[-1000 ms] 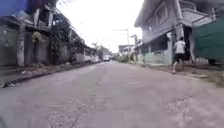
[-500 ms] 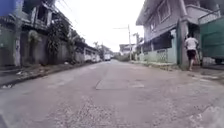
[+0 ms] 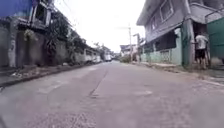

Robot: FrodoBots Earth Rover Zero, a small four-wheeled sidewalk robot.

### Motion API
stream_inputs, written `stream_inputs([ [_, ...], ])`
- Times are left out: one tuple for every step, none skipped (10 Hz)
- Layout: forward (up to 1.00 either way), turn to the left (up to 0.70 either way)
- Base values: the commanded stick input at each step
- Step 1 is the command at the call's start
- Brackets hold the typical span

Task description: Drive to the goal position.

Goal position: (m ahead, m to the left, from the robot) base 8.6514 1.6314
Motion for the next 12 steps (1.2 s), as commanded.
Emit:
stream_inputs([
  [0.85,-0.33],
  [0.85,-0.31],
  [0.85,0.0],
  [0.85,0.02],
  [0.85,0.04],
  [0.85,0.02],
  [0.85,0.06],
  [0.85,0.0],
  [0.85,0.0],
  [0.85,0.0],
  [0.85,0.0],
  [0.85,0.0],
])
